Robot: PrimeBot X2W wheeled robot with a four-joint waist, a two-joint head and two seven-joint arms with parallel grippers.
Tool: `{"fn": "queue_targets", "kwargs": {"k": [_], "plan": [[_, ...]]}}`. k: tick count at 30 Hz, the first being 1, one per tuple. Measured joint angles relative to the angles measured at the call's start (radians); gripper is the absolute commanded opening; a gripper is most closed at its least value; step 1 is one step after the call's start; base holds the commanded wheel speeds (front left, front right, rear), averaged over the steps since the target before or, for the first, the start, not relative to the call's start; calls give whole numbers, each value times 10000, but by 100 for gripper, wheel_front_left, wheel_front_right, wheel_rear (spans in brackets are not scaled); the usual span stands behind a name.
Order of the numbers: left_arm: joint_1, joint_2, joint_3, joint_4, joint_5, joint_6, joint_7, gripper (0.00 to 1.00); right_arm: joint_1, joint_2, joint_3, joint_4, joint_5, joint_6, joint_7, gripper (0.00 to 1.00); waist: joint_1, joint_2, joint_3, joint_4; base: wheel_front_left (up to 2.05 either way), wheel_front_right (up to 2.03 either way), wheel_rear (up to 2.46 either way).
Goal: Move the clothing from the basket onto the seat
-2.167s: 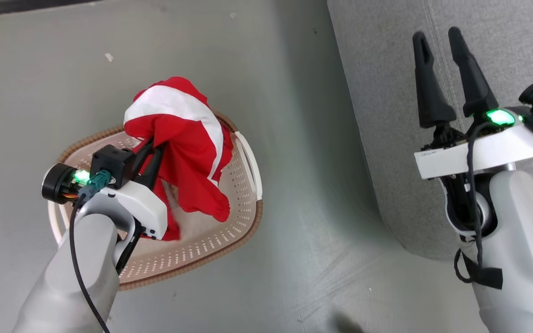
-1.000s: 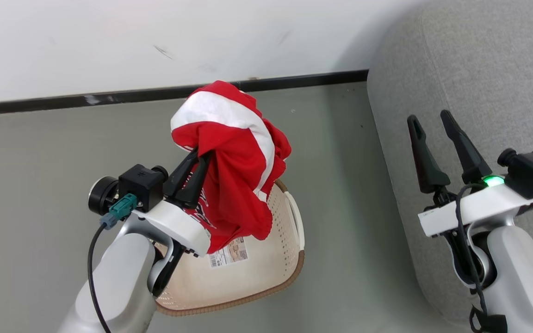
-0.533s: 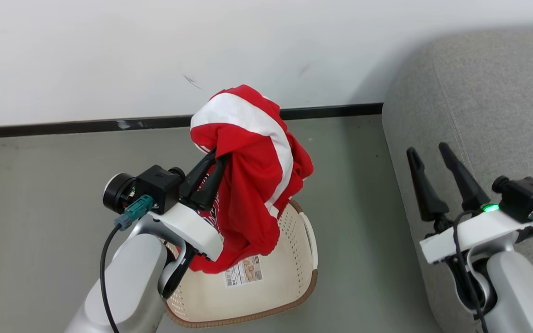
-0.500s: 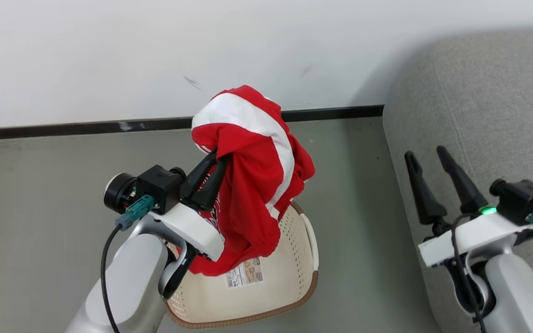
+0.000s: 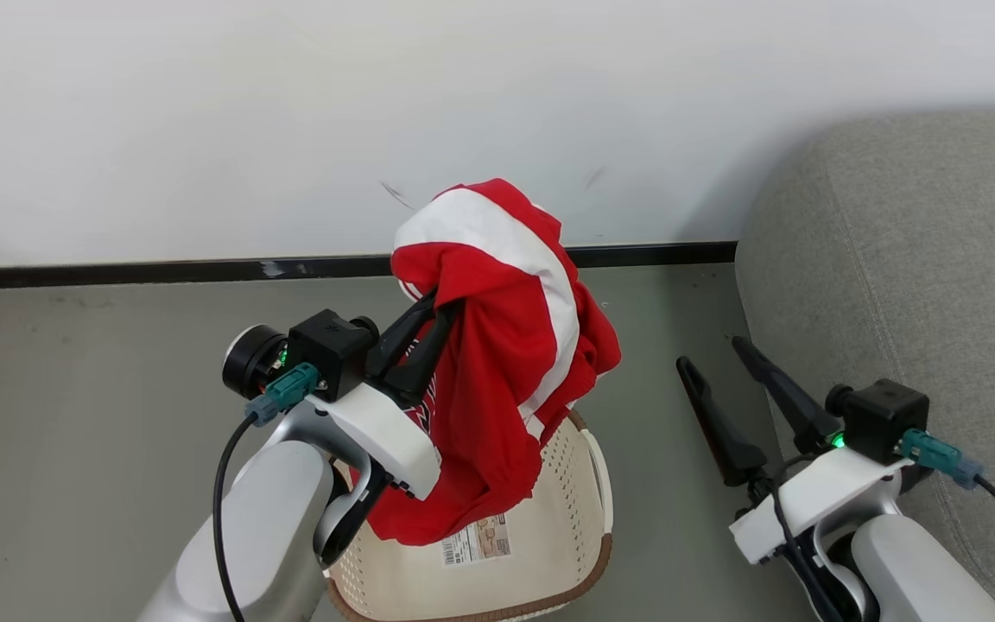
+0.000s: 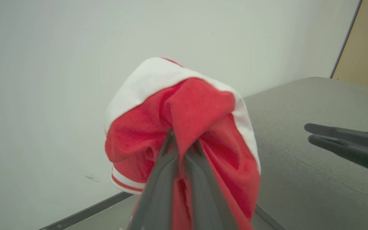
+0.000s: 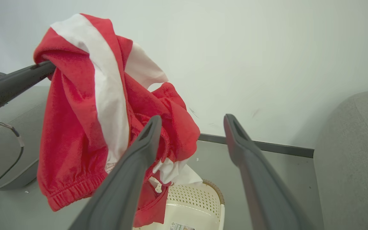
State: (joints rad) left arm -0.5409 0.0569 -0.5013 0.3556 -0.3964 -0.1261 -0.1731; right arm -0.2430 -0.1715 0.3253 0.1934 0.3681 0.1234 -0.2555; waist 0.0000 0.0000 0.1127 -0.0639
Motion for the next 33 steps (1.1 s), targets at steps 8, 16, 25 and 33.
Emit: {"fn": "queue_targets", "kwargs": {"k": [8, 16, 25, 33], "plan": [[0, -44, -196, -192, -105, 0, 236, 0, -112, -265, 1383, 115, -109, 0, 0, 100, 0, 0, -154, 187, 0, 0, 0], [0, -98, -493, -433, -343, 0, 458, 0, -802, -351, 2222, 211, -86, 0, 0, 100, 0, 1, -167, 343, 0, 0, 0], [0, -113, -991, -821, -347, 0, 554, 0, -1437, -349, 3118, 686, 428, 0, 0, 100, 0, 0, -100, 530, 0, 0, 0], [0, -119, -1300, -995, -393, 0, 587, 0, -1743, -420, 3250, 1179, 920, 0, 0, 100, 0, 0, -68, 723, 0, 0, 0]]}}
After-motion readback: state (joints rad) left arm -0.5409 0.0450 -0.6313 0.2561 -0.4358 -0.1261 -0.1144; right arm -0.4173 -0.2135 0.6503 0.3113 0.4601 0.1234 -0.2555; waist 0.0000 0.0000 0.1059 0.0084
